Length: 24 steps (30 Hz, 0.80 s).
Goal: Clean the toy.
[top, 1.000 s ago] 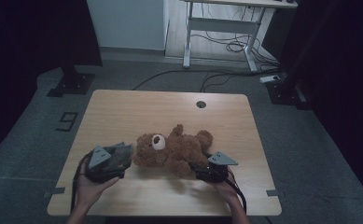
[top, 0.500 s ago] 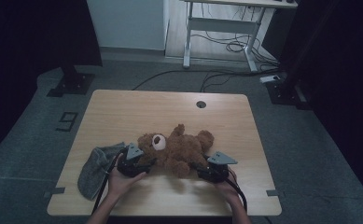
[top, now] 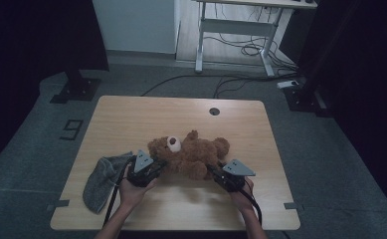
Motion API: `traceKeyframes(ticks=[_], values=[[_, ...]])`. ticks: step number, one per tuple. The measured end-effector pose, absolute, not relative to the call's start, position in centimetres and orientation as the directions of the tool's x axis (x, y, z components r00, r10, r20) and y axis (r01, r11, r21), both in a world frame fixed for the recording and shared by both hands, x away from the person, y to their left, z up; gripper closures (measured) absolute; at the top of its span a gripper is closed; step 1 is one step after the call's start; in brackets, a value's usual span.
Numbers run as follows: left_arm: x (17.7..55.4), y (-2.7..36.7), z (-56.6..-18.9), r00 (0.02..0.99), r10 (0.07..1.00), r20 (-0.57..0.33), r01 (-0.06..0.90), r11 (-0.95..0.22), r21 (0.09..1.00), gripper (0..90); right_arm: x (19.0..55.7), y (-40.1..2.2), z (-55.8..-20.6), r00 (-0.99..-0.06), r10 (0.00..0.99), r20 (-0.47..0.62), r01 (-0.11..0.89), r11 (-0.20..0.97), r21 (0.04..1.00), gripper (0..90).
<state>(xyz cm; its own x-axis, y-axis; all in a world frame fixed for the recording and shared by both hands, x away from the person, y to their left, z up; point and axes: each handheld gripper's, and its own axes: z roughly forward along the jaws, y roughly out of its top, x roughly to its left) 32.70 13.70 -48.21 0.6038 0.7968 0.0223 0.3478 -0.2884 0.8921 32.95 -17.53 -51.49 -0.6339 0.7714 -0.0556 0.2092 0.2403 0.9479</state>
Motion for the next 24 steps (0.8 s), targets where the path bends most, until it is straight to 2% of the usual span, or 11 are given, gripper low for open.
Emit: traceKeyframes(ticks=[7,14,18,21,23,24], values=[[34.2,12.6,-48.2,0.609,0.793,-0.008,0.363,-0.269,0.892,71.8,33.9,-18.8,-50.0,-0.587,0.801,-0.115,0.155,0.251,0.956,70.4],[34.8,13.0,-50.2,0.598,0.800,-0.037,0.410,-0.266,0.872,69.7,34.7,-18.7,-52.3,-0.594,0.798,-0.102,0.193,0.265,0.945,66.7],[34.9,13.4,-50.2,0.600,0.799,-0.048,0.423,-0.266,0.867,59.2,34.4,-18.7,-52.2,-0.583,0.804,-0.115,0.188,0.272,0.944,52.3],[34.3,14.1,-49.3,0.606,0.793,-0.060,0.420,-0.255,0.871,44.1,33.9,-19.2,-51.8,-0.558,0.825,-0.087,0.197,0.234,0.952,31.9],[33.8,14.7,-48.6,0.611,0.788,-0.074,0.417,-0.241,0.876,36.0,33.5,-19.7,-51.4,-0.547,0.835,-0.066,0.201,0.207,0.957,25.3],[33.6,15.1,-48.4,0.614,0.784,-0.089,0.420,-0.229,0.878,34.0,33.2,-20.0,-51.1,-0.543,0.838,-0.049,0.208,0.190,0.960,24.7]])
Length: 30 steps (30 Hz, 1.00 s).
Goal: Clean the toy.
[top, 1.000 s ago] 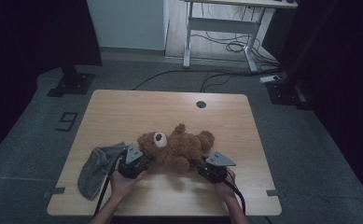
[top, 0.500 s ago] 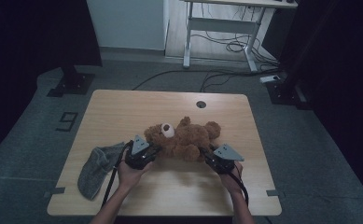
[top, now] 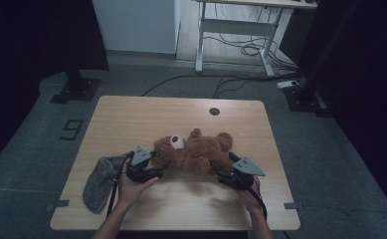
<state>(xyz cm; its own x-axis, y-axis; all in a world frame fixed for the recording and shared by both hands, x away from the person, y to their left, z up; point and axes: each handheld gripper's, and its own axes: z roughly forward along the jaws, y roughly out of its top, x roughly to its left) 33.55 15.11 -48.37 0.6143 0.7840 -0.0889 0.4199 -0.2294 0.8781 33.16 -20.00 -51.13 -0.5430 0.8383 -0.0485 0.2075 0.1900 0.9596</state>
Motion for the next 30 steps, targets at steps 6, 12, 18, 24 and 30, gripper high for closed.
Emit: traceKeyframes(ticks=[6,12,18,24,30], values=[[31.7,17.0,-47.9,0.615,0.772,-0.162,0.462,-0.186,0.867,31.2,31.3,-21.7,-50.5,-0.579,0.813,0.066,0.250,0.100,0.963,23.0],[29.7,17.8,-49.2,0.626,0.758,-0.184,0.499,-0.207,0.842,31.2,30.0,-22.2,-50.9,-0.613,0.785,0.089,0.262,0.096,0.960,23.0],[27.5,18.4,-50.6,0.623,0.765,-0.164,0.510,-0.239,0.826,32.4,27.9,-22.8,-51.8,-0.610,0.789,0.076,0.261,0.109,0.959,22.9],[26.1,18.8,-51.8,0.614,0.778,-0.131,0.506,-0.261,0.822,32.5,25.9,-23.9,-52.8,-0.606,0.791,0.082,0.278,0.114,0.954,23.0],[25.9,18.7,-52.3,0.614,0.779,-0.125,0.512,-0.272,0.815,32.7,25.0,-24.5,-54.6,-0.595,0.799,0.083,0.331,0.149,0.932,23.0]])
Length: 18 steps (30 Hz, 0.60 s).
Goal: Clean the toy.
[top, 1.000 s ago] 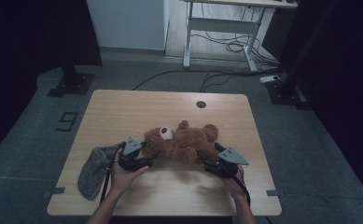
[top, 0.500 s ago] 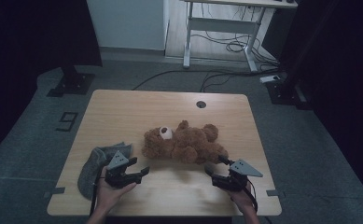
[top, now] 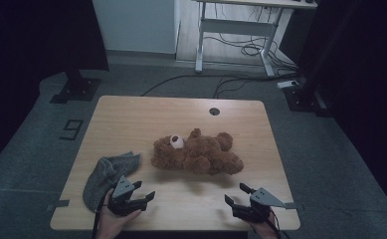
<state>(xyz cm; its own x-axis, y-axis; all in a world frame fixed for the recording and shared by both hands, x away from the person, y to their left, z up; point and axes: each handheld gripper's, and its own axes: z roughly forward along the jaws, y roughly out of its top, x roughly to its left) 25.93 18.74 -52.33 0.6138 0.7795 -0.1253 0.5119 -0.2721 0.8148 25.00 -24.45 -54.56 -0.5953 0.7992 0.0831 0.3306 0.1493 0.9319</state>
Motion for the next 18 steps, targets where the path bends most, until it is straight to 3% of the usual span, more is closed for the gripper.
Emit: traceKeyframes(ticks=[18], values=[[26.09,18.98,-52.56,0.611,0.781,-0.131,0.518,-0.268,0.812,32.7,25.28,-24.09,-54.86,-0.599,0.797,0.082,0.344,0.163,0.925,23.2]])
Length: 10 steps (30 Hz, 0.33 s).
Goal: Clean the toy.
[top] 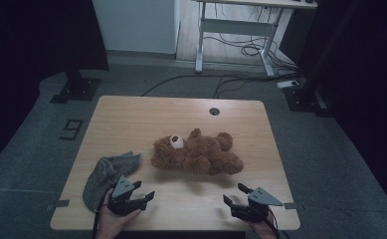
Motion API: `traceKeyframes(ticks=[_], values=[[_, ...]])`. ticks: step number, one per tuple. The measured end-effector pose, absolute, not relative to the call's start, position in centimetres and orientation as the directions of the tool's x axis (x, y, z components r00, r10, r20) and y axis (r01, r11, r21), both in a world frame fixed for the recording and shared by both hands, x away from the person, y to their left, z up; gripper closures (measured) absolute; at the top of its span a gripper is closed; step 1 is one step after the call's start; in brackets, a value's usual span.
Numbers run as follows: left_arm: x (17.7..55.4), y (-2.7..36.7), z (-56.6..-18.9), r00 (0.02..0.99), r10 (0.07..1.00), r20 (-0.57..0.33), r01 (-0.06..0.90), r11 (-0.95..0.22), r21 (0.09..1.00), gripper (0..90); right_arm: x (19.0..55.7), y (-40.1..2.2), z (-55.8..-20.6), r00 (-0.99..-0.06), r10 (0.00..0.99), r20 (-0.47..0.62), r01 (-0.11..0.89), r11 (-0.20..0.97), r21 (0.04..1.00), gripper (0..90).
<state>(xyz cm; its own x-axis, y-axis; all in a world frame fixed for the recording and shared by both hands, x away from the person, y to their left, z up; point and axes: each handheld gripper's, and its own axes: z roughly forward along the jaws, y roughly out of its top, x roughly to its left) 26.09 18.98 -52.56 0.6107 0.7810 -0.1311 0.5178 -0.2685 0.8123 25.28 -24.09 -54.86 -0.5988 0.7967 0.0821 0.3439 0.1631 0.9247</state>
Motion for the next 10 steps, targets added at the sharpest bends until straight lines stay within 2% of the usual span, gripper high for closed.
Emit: traceKeyframes(ticks=[10], values=[[26.18,19.18,-52.48,0.606,0.782,-0.146,0.525,-0.255,0.812,32.5,25.28,-24.24,-54.86,-0.597,0.798,0.083,0.348,0.163,0.923,23.2]])
